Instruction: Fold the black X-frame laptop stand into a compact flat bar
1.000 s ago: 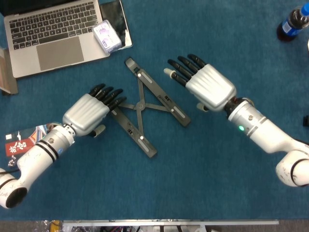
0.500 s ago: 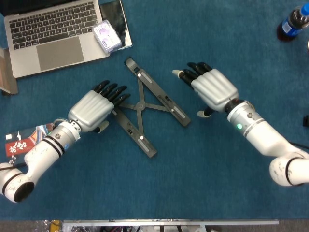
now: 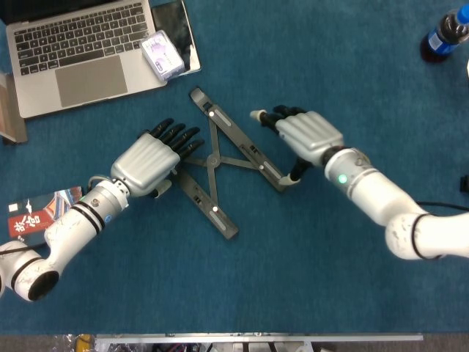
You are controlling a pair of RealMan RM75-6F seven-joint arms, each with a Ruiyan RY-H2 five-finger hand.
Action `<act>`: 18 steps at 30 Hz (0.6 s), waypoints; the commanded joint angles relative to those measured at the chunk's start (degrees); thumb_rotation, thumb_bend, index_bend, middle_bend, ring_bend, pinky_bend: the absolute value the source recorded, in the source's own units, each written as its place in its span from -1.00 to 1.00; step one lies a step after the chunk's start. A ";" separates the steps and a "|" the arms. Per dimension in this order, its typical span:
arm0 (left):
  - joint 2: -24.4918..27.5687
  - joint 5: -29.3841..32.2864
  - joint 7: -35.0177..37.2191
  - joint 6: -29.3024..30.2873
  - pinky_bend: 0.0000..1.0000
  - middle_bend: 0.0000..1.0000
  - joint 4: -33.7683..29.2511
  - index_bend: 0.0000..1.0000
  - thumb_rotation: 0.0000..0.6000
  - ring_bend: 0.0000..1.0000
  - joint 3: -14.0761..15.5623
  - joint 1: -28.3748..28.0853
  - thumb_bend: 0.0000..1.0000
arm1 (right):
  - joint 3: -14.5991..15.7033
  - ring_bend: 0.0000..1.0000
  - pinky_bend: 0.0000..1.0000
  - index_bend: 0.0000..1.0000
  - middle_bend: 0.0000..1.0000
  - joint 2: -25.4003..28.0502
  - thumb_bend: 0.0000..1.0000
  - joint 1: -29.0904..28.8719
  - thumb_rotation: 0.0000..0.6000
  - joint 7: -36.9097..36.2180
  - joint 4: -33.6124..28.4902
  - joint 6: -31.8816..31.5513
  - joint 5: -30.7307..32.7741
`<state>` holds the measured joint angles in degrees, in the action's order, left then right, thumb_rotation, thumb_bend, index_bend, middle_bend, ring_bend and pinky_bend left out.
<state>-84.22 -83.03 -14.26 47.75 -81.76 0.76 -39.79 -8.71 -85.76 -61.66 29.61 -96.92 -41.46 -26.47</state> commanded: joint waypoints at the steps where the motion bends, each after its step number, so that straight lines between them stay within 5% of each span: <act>1: -0.13 -0.08 0.09 0.10 -1.00 -1.00 0.15 -1.00 1.00 -1.00 0.08 -0.06 -0.30 | 0.87 -1.00 -0.77 -1.00 -0.62 -1.36 -1.00 -1.64 1.00 -0.11 0.87 0.09 2.11; 18: -2.28 -0.58 0.53 0.88 -1.00 -1.00 3.03 -1.00 1.00 -1.00 0.27 -0.55 -0.30 | 4.60 -1.00 -0.77 -1.00 -0.67 -4.70 -1.00 -6.26 1.00 0.28 3.05 -1.95 7.54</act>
<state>-86.49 -83.63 -13.74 48.62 -78.74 1.04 -40.34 -4.22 -90.40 -67.84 29.90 -93.95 -43.31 -19.01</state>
